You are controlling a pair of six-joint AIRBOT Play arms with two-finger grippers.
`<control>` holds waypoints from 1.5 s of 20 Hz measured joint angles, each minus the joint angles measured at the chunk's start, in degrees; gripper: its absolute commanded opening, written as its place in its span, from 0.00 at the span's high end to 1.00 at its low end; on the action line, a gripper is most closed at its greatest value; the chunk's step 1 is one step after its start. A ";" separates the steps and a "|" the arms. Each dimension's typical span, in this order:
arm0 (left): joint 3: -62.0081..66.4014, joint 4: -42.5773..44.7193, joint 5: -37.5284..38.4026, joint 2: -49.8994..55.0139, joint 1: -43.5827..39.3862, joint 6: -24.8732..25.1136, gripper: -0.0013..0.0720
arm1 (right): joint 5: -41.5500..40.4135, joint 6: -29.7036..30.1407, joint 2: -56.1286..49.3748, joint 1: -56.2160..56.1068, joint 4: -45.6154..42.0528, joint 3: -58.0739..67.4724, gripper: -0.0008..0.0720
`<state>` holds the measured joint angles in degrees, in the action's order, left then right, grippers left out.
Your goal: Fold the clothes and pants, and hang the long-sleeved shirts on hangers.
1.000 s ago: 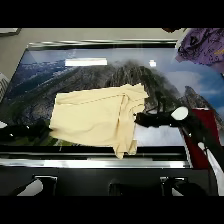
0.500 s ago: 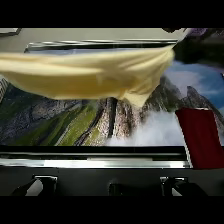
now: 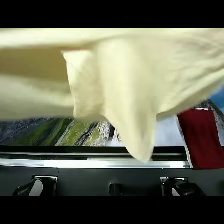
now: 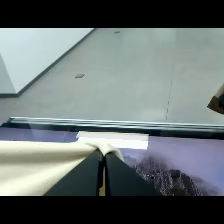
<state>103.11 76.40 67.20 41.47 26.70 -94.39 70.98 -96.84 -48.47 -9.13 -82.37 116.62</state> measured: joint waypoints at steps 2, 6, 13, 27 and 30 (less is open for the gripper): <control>-3.23 -2.32 1.70 1.75 0.00 0.46 0.96 | 1.20 -2.03 -3.74 0.00 -0.44 -0.07 0.96; -13.42 -8.07 2.82 9.81 -1.44 2.47 0.96 | 5.64 -4.22 -18.14 0.00 -1.20 -0.90 0.95; -22.05 -6.91 -7.87 37.03 -12.44 4.83 0.96 | 4.28 -5.84 -50.51 0.00 -1.44 -1.16 0.95; -14.97 -6.27 -2.67 48.87 -9.20 0.07 0.27 | 10.86 4.76 -55.54 12.66 10.45 -3.96 0.55; -24.41 -6.23 1.57 41.09 -2.29 0.11 0.27 | 14.16 11.13 -48.98 20.52 16.59 -16.24 0.39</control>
<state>78.70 70.17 68.77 82.56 24.40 -94.28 85.14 -85.71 -97.45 11.40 -65.78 100.38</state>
